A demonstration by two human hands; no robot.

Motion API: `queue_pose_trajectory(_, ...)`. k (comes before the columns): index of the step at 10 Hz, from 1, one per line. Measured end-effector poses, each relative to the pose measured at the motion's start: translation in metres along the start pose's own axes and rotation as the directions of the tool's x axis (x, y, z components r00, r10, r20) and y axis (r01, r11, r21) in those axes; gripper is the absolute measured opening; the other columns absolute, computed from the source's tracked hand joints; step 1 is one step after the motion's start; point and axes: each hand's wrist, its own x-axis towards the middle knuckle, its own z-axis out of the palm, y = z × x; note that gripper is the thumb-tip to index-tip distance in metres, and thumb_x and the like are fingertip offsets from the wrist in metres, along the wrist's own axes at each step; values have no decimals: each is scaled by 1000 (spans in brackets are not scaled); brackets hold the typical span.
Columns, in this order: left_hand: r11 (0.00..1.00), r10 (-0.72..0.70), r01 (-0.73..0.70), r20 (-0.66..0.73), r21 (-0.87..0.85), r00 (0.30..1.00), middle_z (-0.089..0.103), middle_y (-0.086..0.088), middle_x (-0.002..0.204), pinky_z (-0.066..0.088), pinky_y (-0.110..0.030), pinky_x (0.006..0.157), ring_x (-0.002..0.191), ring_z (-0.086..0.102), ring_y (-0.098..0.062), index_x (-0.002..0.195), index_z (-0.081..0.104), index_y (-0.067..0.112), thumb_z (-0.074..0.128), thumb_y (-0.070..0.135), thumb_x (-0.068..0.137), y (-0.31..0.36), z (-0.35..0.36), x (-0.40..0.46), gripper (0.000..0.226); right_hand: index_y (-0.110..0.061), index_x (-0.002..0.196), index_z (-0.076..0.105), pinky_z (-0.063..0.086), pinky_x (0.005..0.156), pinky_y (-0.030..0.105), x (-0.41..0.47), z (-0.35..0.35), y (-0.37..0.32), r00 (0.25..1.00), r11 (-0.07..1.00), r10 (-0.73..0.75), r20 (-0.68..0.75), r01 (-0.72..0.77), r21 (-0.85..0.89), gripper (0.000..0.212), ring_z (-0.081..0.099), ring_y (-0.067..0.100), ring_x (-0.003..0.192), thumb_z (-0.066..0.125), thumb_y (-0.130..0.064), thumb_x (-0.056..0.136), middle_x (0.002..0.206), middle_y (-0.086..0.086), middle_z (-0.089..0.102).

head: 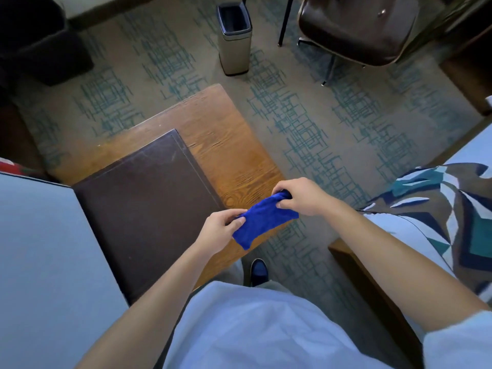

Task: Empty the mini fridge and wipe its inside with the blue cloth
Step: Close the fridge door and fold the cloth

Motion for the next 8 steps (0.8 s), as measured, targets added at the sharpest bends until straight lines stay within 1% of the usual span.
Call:
queue_pose_trajectory(1,996,-12,10,22,89,1000,77,12,112,62,-40,92,105,72,-5,127,73,26,62,20,103,-8,-5,16,27,-35,116,69,54,92,37,14,9,3,999,999,38,-6,-39,-15,23,66,21,109,69,-34,93,112,-6,74)
queue_pose_trajectory(2,988,-23,20,18,153,1000,76,8,115,62,-40,91,105,72,-10,130,72,25,62,19,103,-13,-15,26,29,-35,120,67,53,92,37,23,15,2,998,997,53,-28,-55,-62,23,66,24,113,64,-34,97,119,-5,74)
queue_pose_trajectory(3,976,-1,2,-4,218,1000,76,5,120,59,-39,96,111,70,-13,130,72,23,62,16,102,-12,-22,38,30,-36,121,66,53,95,39,34,14,-2,996,995,60,-67,-65,-73,24,65,24,116,62,-32,98,122,-7,73)
queue_pose_trajectory(4,958,-5,10,-18,286,1000,75,5,124,55,-35,102,116,67,-12,131,71,23,62,17,102,-10,-27,44,32,-35,125,66,51,99,39,44,15,-9,993,994,75,-94,-82,-74,28,63,22,121,61,-28,98,127,-8,71)
queue_pose_trajectory(5,936,-37,57,-66,348,997,75,5,122,57,-37,99,114,68,-15,130,70,25,59,18,103,-10,-30,49,31,-34,128,66,49,97,37,52,18,-13,989,992,88,-116,-98,-79,30,61,20,124,59,-27,100,130,-9,70)
queue_pose_trajectory(6,915,-55,86,-90,395,994,75,6,118,60,-38,92,108,70,-17,128,69,27,57,20,103,-8,-32,49,29,-35,128,65,48,94,34,57,17,-18,985,990,126,-116,-133,-52,30,62,21,122,61,-29,99,129,-8,70)
queue_pose_trajectory(7,897,-55,104,-125,430,991,75,7,114,60,-38,88,103,71,-18,124,69,28,56,21,103,-8,-32,47,26,-36,127,64,53,98,39,61,16,-16,981,987,156,-118,-158,-10,31,63,22,121,63,-30,97,127,-6,70)
queue_pose_trajectory(8,908,-61,142,-211,394,976,75,7,109,57,-32,83,100,71,-17,123,70,28,58,23,101,-3,-37,45,25,-34,134,60,51,102,40,62,12,-17,977,991,129,-168,-134,-18,41,59,21,127,67,-26,94,136,-5,63)
